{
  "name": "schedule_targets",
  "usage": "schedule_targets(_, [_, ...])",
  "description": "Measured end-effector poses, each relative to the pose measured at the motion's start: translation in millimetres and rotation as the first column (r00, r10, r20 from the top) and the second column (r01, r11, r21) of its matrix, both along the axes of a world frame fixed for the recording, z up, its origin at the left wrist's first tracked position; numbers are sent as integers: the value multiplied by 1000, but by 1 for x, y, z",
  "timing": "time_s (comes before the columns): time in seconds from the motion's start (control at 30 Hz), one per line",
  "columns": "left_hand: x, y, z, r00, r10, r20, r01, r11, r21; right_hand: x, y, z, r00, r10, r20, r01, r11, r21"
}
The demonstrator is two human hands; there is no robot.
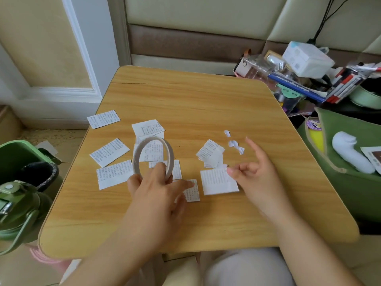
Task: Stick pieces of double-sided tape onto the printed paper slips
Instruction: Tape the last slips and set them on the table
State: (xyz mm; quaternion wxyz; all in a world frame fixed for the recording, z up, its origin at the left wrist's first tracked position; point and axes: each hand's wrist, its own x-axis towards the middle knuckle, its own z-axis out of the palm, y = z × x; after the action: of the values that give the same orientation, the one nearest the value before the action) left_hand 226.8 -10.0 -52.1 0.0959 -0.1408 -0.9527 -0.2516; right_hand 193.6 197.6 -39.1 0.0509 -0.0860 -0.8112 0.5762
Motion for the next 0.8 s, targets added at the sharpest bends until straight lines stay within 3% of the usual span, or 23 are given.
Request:
schedule_targets(0.17, [19, 16, -13, 997, -75, -30, 73, 994, -79, 30, -1, -15, 1000, -26, -2, 26, 999, -41])
schedule_targets(0.47, [18, 29, -28, 995, -73, -74, 60, 985, -164, 36, -3, -21, 1000, -12, -27, 14, 998, 54])
schedule_targets(0.6, [18, 30, -32, 991, -69, -114, 51, 988, -149, 36, -5, -27, 998, 0, -58, 9, 988, 151])
schedule_targets(0.8, [16, 34, -34, 995, -34, -96, 21, 991, -135, 36, -6, -27, 997, 3, -71, 7, 990, 139])
